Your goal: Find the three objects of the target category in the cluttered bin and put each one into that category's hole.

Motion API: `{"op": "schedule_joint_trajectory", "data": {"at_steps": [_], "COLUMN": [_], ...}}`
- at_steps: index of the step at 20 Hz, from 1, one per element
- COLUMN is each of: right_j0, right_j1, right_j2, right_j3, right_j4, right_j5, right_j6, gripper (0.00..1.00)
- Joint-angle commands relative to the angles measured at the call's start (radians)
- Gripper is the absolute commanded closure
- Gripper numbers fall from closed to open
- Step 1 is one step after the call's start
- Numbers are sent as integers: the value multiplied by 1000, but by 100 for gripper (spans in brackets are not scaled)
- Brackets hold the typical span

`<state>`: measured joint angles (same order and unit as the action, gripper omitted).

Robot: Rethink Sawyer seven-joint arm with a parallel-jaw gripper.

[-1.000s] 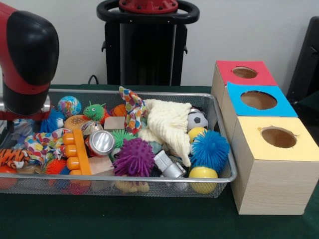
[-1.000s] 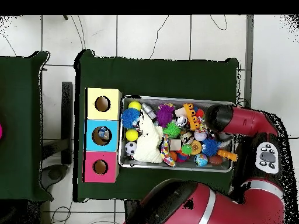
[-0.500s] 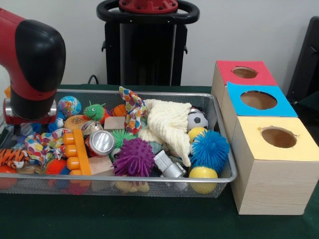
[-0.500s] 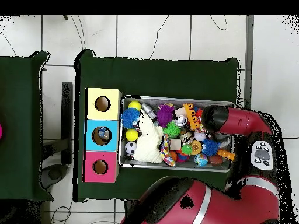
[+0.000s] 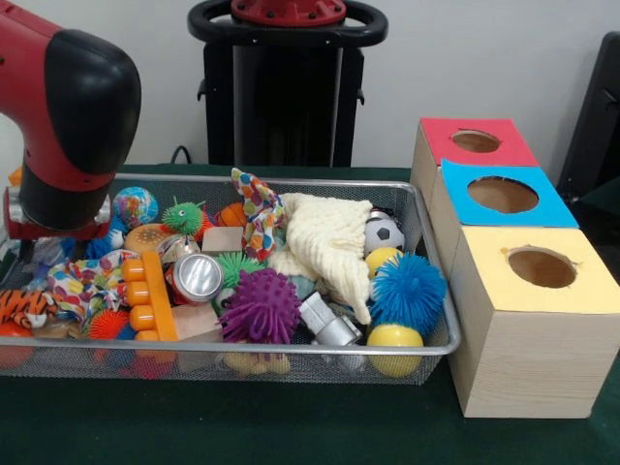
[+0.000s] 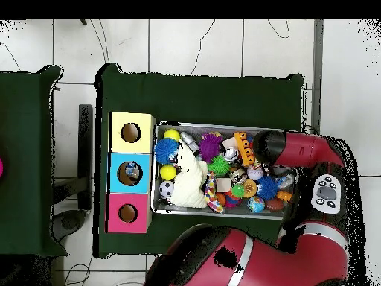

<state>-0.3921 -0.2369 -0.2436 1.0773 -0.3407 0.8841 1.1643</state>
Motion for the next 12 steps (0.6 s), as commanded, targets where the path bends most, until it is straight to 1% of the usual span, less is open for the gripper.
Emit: {"op": "schedule_joint_trajectory", "data": {"at_steps": [1, 3, 7, 12], "right_j0": [25, 27, 27, 19], "right_j1": [1, 1, 3, 21], "right_j2": [-5, -10, -16, -1], "right_j3": [-32, -32, -30, -23], "right_j4": [-18, -11, 7, 13], "right_j5": [72, 84, 150, 152], "right_j6": [137, 137, 111, 94], "gripper": [0, 0, 0, 0]}}
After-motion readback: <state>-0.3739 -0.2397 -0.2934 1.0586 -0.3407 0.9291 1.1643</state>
